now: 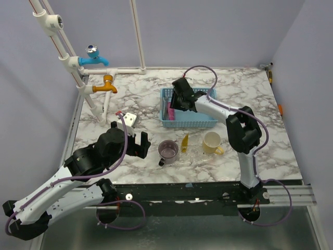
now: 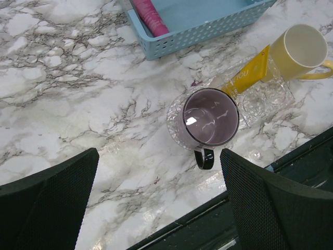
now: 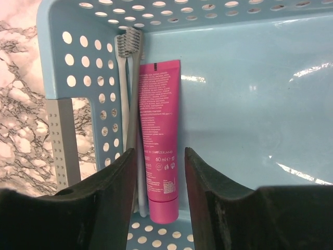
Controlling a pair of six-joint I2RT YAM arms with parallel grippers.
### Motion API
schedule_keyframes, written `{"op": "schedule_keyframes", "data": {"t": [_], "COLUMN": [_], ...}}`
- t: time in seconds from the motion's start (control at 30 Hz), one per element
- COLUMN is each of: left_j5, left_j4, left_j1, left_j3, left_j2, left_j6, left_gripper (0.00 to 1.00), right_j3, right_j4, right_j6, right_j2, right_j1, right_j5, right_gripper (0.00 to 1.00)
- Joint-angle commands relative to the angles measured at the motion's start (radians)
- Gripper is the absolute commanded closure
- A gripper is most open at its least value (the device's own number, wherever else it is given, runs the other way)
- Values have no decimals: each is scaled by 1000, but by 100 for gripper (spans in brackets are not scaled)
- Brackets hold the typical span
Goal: Prepare toiletry sets of a toothbrush and toothpaste on the tray
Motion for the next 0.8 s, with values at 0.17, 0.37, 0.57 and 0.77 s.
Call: {"op": "schedule_keyframes", "data": {"t": [0.17, 0.37, 0.57, 0.77], "left_j5": [-24, -26, -29, -31], "left_j4": [5, 5, 4, 4], "left_j1": [6, 7, 8, 8], "left_j3": [-5, -6, -5, -5], "left_j2": [5, 6, 8, 9], "left_j6": [12, 12, 13, 13], "left_gripper": [1, 1, 1, 1], "right_j3": [-30, -28, -26, -26], "right_j4": [15, 24, 26, 26], "right_j6": [19, 22, 21, 20], "right_j2": [51, 79, 104, 124], "right_j1": [-2, -2, -2, -1], "right_j5": [-42, -71, -84, -86], "right_gripper": [54, 54, 53, 53]}}
